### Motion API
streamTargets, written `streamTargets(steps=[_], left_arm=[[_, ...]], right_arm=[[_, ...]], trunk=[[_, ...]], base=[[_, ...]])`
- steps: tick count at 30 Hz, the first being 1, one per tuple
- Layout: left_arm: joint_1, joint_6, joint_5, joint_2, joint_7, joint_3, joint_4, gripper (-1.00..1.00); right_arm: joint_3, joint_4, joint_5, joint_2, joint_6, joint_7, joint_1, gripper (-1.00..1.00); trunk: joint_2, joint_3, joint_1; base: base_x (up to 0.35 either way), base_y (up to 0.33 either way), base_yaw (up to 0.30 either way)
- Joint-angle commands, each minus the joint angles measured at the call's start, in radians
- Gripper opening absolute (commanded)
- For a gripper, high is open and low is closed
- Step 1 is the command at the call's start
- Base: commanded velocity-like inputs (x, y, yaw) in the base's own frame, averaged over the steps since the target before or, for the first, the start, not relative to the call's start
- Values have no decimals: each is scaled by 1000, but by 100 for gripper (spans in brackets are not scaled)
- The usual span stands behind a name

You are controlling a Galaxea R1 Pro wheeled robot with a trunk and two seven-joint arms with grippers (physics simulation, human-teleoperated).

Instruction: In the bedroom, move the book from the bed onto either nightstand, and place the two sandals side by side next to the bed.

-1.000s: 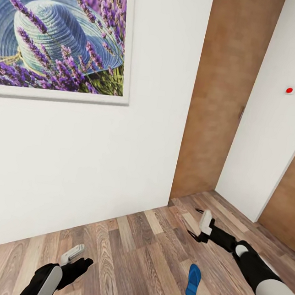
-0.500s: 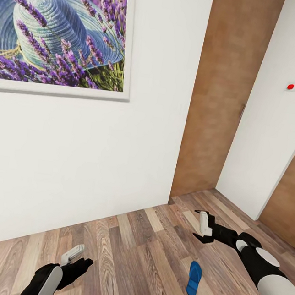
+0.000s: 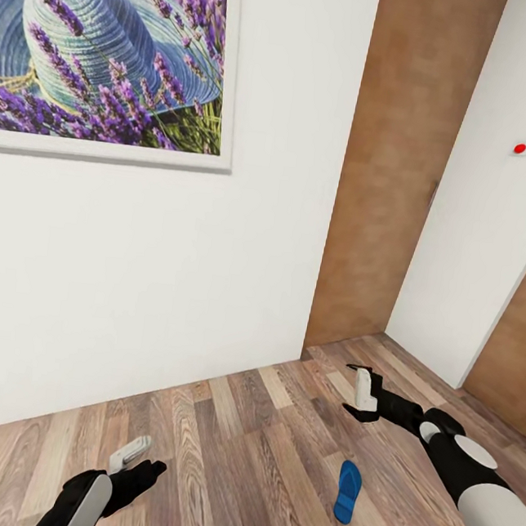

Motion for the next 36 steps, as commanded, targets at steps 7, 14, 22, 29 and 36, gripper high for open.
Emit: streamTargets(steps=[7,14,22,29,36], left_arm=[[-1,4,11,-1,9,-3,-2,100],[-1,3,12,-1,9,-6,-2,100],[-1,3,11,-1,9,-7,-1,100],[-1,3,11,-1,10,-7,0,100],[-1,3,11,-1,9,-7,0,100]], right_arm=[[44,-2,47,-1,-7,-72,-1,100],[145,7,210,-2,-6,-308,0,100],[187,34,474,0,-12,-446,1,100],[191,103,535,6,-77,-463,-1,100],[194,123,548,10,-127,-467,-3,100]], trunk=[[-50,-23,27],[-99,-45,54],[-155,-70,84],[-204,-92,111],[-253,-114,138]], base=[[0,0,0],[0,0,0],[0,0,0],[0,0,0],[0,0,0]])
